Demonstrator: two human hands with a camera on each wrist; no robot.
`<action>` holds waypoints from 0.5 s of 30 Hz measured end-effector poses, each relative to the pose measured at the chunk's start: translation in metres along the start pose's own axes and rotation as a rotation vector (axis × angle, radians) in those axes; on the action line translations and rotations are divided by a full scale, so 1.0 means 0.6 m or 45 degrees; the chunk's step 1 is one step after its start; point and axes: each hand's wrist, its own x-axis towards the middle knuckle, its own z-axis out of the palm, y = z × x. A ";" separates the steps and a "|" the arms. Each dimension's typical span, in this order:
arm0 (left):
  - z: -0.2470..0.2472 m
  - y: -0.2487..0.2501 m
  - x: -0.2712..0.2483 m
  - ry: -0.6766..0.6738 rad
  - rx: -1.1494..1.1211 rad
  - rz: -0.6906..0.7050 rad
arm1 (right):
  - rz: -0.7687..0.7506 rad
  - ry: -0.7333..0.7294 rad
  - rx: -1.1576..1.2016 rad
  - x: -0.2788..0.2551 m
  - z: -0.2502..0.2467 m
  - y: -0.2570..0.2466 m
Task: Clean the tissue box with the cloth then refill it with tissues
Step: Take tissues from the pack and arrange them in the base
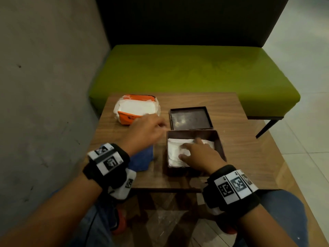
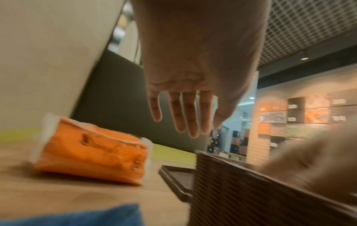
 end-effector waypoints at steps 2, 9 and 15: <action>-0.027 -0.049 0.017 0.150 0.017 -0.120 | 0.007 -0.127 0.010 0.010 0.007 0.005; -0.081 -0.187 0.092 0.077 0.219 -0.192 | 0.041 -0.232 0.012 0.019 0.013 0.005; -0.053 -0.185 0.132 -0.229 0.234 -0.199 | 0.042 -0.281 0.031 0.029 0.015 0.008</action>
